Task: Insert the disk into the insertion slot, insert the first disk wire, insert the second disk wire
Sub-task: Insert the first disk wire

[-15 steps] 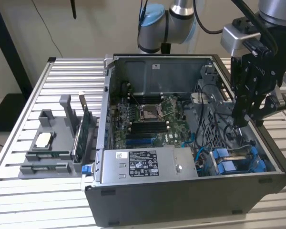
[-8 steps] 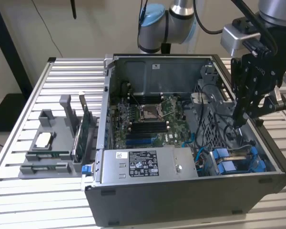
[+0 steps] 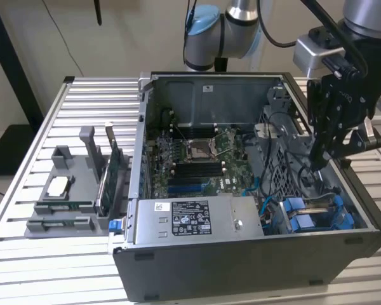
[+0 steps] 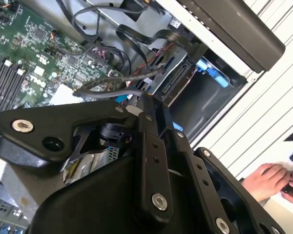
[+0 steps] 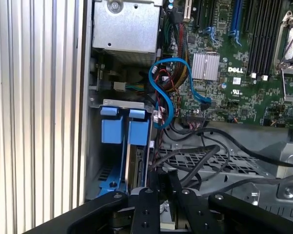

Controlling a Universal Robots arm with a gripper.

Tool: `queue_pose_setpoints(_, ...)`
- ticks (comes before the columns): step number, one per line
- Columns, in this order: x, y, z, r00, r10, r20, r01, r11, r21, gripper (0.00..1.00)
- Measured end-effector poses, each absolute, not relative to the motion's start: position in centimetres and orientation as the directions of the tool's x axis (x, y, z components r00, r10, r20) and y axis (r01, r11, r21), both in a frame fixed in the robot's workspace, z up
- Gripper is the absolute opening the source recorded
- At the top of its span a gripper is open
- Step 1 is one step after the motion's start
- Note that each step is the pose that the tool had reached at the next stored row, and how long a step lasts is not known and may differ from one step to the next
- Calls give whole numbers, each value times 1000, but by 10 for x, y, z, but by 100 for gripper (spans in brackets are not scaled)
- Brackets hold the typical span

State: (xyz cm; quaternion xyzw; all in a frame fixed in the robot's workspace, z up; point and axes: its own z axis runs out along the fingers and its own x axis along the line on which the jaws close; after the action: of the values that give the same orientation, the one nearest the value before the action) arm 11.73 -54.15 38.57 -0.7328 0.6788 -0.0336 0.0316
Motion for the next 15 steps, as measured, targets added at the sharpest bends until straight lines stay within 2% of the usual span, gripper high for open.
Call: queue_pose_setpoints(15, 117, -544, 382, 76, -997, 6, -993, -76, -90, 19)
